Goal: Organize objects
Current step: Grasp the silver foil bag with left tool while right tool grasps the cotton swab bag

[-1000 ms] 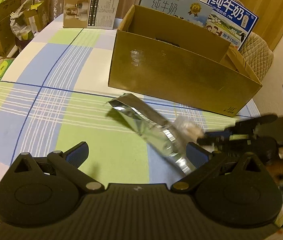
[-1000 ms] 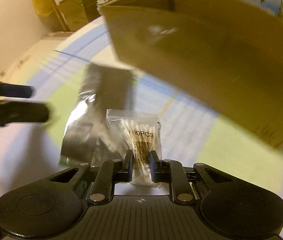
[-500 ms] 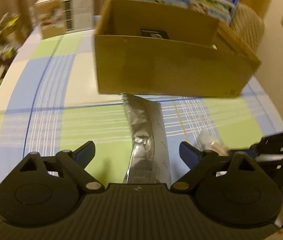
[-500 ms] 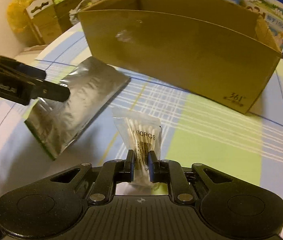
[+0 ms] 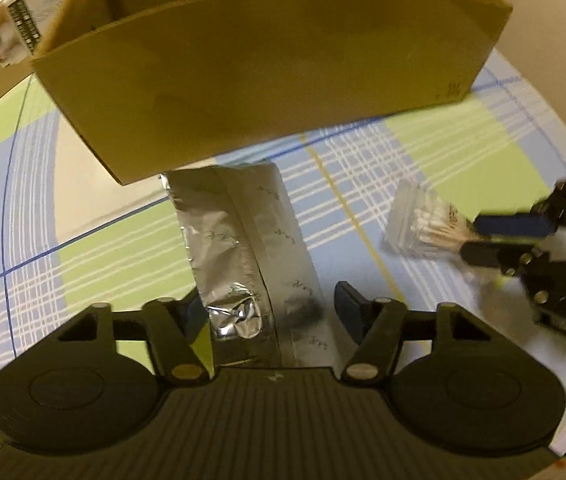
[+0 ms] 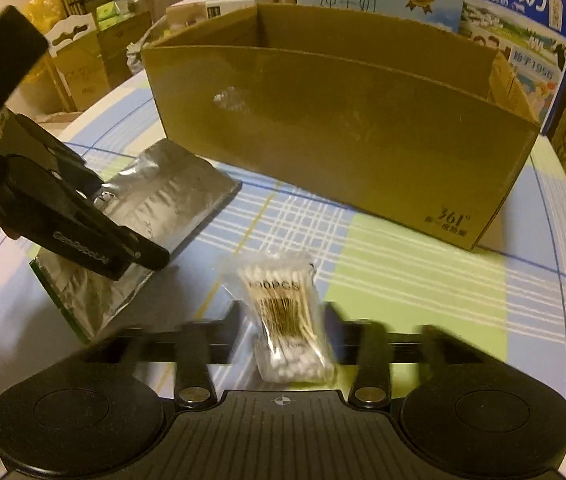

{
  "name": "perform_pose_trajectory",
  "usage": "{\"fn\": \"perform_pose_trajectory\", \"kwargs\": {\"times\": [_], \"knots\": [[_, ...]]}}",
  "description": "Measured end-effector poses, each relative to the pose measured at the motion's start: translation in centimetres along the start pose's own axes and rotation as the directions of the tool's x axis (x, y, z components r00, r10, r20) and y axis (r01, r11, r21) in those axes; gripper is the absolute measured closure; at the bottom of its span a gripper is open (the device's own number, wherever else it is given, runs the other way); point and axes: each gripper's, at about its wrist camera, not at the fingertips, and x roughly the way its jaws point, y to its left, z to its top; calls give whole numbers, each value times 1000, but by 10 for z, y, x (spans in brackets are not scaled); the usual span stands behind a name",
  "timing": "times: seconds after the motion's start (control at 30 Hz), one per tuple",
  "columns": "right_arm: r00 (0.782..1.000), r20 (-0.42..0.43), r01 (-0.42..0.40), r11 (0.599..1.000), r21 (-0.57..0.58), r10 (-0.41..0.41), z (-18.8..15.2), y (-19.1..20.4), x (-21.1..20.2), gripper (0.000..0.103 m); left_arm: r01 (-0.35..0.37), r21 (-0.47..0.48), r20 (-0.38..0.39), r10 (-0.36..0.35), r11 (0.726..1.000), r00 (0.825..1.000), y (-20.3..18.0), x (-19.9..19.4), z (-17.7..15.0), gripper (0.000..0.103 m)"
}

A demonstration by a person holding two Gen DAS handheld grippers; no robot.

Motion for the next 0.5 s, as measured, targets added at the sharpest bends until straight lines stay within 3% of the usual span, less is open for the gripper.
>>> {"fn": "perform_pose_trajectory", "kwargs": {"times": [0.3, 0.5], "knots": [[1000, -13, -17, 1000, -7, 17, 6, 0, 13, 44, 42, -29, -23, -42, 999, 999, 8, -7, 5, 71], [998, -57, -11, 1000, -9, 10, 6, 0, 22, 45, 57, -10, -35, -57, 998, 998, 9, -20, -7, 72]]}}
